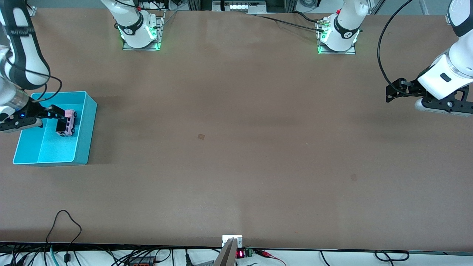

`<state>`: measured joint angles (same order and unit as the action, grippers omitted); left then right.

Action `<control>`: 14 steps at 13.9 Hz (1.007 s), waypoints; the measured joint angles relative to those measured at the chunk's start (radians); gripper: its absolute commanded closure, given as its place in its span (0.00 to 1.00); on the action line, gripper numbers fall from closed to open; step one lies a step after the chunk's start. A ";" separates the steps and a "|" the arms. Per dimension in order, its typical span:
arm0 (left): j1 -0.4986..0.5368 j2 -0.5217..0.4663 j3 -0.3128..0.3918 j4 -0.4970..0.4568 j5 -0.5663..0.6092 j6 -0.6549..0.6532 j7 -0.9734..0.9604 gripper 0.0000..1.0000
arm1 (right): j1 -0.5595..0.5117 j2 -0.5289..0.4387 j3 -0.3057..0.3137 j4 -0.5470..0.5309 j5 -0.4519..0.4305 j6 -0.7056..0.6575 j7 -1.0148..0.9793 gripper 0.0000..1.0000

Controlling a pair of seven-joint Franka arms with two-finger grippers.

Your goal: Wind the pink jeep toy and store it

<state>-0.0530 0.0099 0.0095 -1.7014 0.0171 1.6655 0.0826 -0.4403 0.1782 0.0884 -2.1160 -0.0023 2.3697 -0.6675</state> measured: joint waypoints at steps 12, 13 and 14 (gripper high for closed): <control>-0.001 0.000 0.000 0.000 0.000 0.000 0.000 0.00 | 0.291 -0.204 0.004 0.211 0.002 -0.350 0.336 0.00; -0.001 0.000 0.000 0.000 0.000 0.000 0.000 0.00 | 0.310 -0.226 0.004 0.212 0.013 -0.378 0.359 0.00; -0.001 0.000 0.000 0.000 0.000 0.000 0.000 0.00 | 0.327 -0.246 0.003 0.212 0.030 -0.405 0.401 0.00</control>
<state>-0.0541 0.0098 0.0092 -1.7014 0.0170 1.6652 0.0826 -0.1136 -0.0676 0.0910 -1.9042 0.0273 1.9642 -0.2666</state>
